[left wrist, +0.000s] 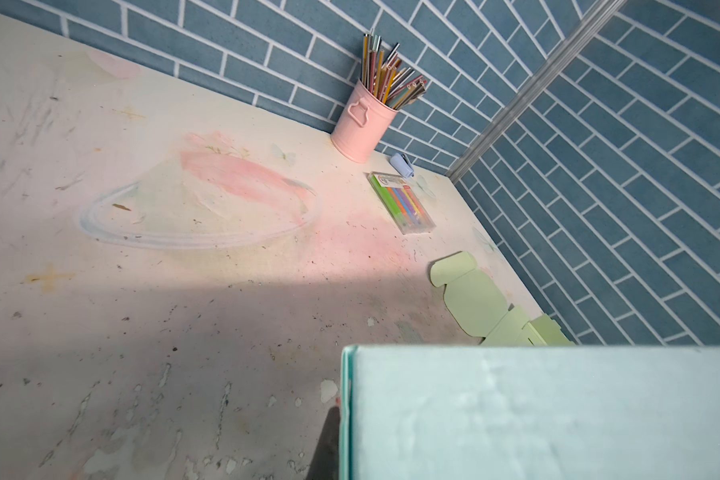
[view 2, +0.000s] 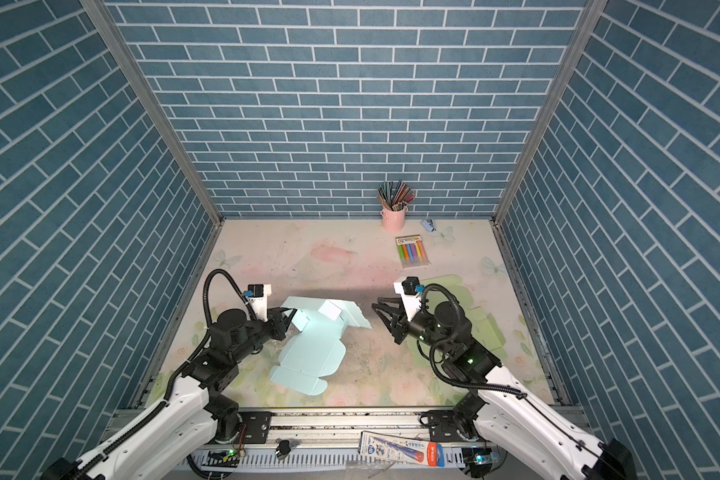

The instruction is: Fold the paper box

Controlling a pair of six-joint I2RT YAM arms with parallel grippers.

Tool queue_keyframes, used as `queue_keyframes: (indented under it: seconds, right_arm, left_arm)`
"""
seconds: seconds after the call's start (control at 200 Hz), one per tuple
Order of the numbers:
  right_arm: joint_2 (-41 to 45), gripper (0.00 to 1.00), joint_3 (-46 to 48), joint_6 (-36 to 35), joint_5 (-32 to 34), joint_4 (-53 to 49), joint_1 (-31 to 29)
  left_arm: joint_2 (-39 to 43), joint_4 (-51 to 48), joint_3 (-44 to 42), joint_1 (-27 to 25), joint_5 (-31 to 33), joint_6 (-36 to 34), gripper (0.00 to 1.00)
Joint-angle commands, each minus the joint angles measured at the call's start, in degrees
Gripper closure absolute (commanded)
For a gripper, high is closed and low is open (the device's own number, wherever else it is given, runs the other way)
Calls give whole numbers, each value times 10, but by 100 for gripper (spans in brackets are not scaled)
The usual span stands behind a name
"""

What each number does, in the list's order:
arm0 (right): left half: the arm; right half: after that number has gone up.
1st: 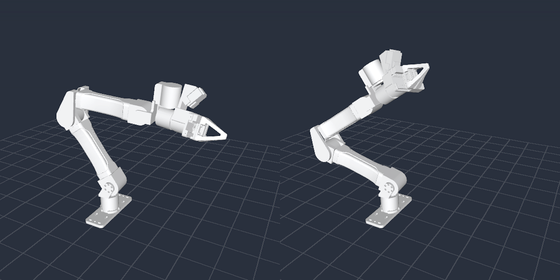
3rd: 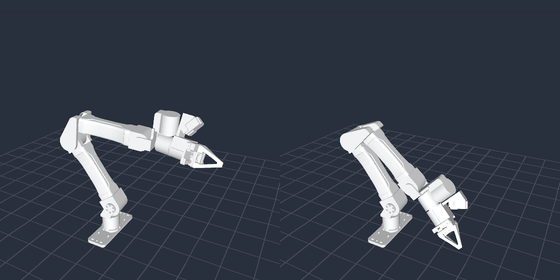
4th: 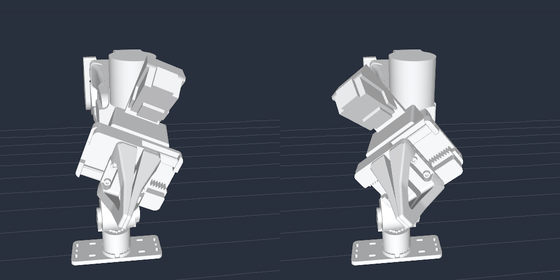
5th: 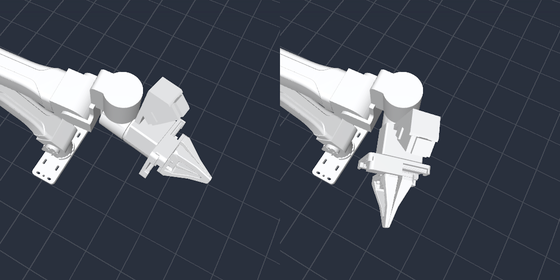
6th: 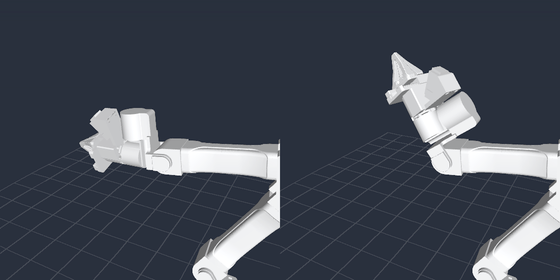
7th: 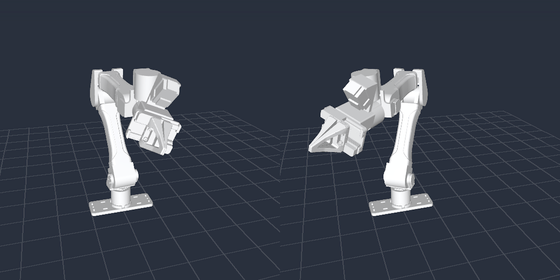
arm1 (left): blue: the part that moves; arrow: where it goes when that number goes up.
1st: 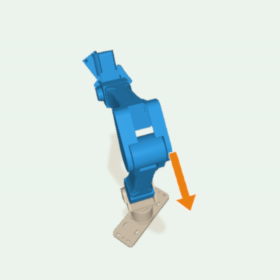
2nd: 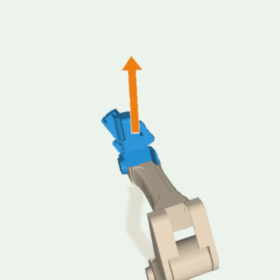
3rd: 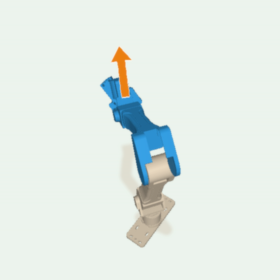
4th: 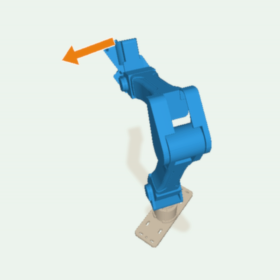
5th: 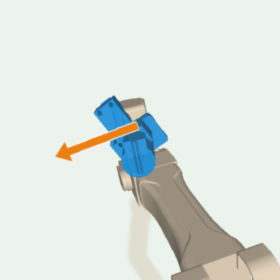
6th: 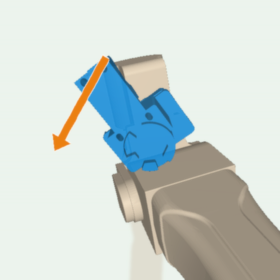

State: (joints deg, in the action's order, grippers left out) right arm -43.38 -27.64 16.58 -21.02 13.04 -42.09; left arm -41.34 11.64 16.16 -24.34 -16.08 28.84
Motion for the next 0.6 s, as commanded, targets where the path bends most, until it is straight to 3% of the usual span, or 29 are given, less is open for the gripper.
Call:
queue_keyframes:
  seconds: [0.0, 0.125, 0.27, 0.595]
  right_arm:
    - [-22, 74, -4, -28, -90, 28, 1]
    - [-37, 74, 3, -15, -146, 75, -3]
    - [-67, 74, -3, -31, -154, 77, -36]
    - [-132, 74, -13, -43, -97, 107, -100]
  left_arm:
    - [-13, -4, 22, 4, -38, -24, 100]
    - [-32, -2, 26, 3, -43, -26, 100]
    - [-46, 11, 25, 2, -45, -21, 100]
    - [-70, 43, 16, -8, -39, -5, 100]
